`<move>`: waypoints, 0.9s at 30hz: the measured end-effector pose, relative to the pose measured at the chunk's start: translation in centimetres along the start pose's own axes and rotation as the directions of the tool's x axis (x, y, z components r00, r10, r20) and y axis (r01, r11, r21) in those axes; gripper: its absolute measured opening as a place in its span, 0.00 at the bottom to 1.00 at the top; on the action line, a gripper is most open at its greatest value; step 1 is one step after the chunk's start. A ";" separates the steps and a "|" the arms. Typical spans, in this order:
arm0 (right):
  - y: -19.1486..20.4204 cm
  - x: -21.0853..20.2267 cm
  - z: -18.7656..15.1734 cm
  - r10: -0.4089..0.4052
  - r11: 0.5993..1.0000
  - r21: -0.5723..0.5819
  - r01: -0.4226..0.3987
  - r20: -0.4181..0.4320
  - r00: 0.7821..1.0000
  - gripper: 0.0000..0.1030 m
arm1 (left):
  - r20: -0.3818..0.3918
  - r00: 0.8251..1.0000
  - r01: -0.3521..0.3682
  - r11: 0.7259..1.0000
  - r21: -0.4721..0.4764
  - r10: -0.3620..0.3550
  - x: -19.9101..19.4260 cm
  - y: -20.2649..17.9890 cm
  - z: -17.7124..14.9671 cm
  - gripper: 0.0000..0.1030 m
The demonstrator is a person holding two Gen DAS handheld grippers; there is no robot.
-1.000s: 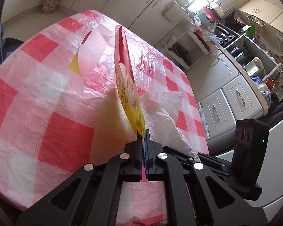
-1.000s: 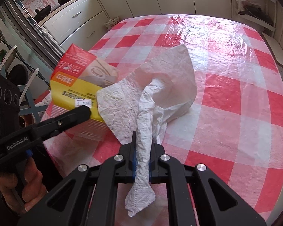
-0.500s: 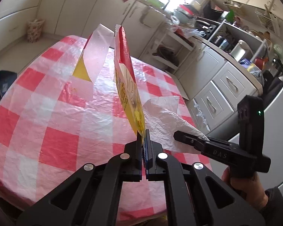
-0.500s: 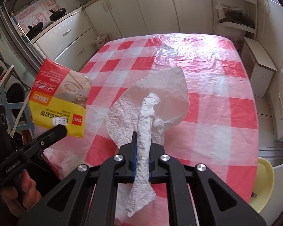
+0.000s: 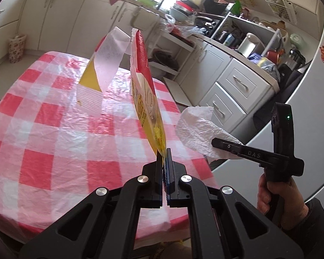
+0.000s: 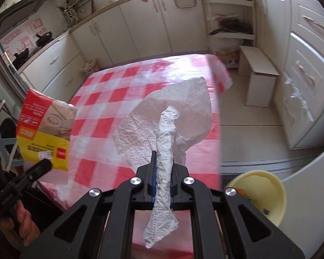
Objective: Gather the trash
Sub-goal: 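Carry the package and tissue to the yellow bucket and open both tools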
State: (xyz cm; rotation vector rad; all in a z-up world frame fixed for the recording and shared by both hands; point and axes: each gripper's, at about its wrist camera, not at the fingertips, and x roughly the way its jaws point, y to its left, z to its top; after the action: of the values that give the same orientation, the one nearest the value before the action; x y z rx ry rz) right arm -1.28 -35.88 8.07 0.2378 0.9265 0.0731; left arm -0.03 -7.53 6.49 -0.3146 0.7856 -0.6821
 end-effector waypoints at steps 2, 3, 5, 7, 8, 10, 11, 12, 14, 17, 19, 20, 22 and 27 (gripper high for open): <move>-2.2 -1.1 -0.4 -0.056 0.998 0.006 0.056 -0.015 0.998 0.09 | -0.015 0.999 0.034 0.999 0.017 -0.034 0.5 -1.3 -0.1 0.02; -3.2 -1.4 -0.7 -0.083 0.997 0.004 0.083 -0.034 0.996 0.09 | -0.024 0.999 0.048 0.998 0.028 -0.047 0.8 -1.9 -0.2 0.02; -5.4 -1.8 -1.5 -0.161 0.987 -0.016 0.160 -0.085 0.983 0.09 | -0.045 0.997 0.071 0.996 0.045 -0.069 1.7 -3.4 -0.4 0.02; -7.8 -1.8 -2.7 -0.224 0.975 -0.031 0.221 -0.145 0.964 0.09 | -0.083 0.992 0.100 0.993 0.068 -0.094 3.2 -5.2 -1.1 0.02; -8.9 -1.6 -3.3 -0.244 0.970 -0.032 0.242 -0.176 0.954 0.09 | -0.103 0.989 0.113 0.990 0.079 -0.104 3.9 -6.1 -1.5 0.02; -11.1 -0.3 -4.8 -0.265 0.963 -0.018 0.270 -0.255 0.930 0.09 | -0.134 0.984 0.131 0.987 0.095 -0.118 5.3 -7.8 -2.0 0.02; -12.2 0.7 -5.5 -0.265 0.961 -0.006 0.276 -0.300 0.916 0.09 | -0.158 0.979 0.147 0.984 0.105 -0.130 6.2 -8.9 -2.5 0.02; -13.1 1.7 -6.1 -0.252 0.963 0.002 0.269 -0.345 0.904 0.09 | -0.172 0.975 0.158 0.981 0.111 -0.138 6.7 -9.5 -2.8 0.02; -14.2 3.2 -7.1 -0.234 0.966 0.000 0.257 -0.409 0.882 0.09 | -0.202 0.968 0.179 0.975 0.133 -0.150 7.8 -11.2 -3.5 0.02; -15.1 5.9 -8.2 -0.245 0.966 -0.047 0.255 -0.490 0.836 0.09 | -0.246 0.954 0.211 0.965 0.154 -0.169 9.6 -13.7 -4.5 0.02; -16.3 7.5 -8.5 -0.199 0.973 -0.004 0.233 -0.536 0.821 0.23 | -0.281 0.943 0.229 0.960 0.163 -0.178 11.3 -15.5 -5.5 0.02; -17.0 7.6 -8.6 -0.186 0.972 0.024 0.236 -0.538 0.822 0.44 | -0.292 0.940 0.233 0.958 0.165 -0.178 11.8 -15.9 -5.7 0.02; -18.0 7.1 -7.9 -0.165 0.969 0.076 0.234 -0.505 0.847 0.48 | -0.323 0.929 0.242 0.956 0.166 -0.179 13.4 -17.1 -6.8 0.02; -20.1 1.8 -5.2 -0.171 0.941 0.230 0.249 -0.313 0.934 0.53 | -0.398 0.901 0.248 0.958 0.146 -0.173 17.0 -18.8 -9.5 0.02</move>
State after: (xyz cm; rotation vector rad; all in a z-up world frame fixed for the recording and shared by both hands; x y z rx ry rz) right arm -5.10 -54.26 -1.07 0.3823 1.2506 -0.2251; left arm -6.68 -33.06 0.23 -0.0877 1.0568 -1.0381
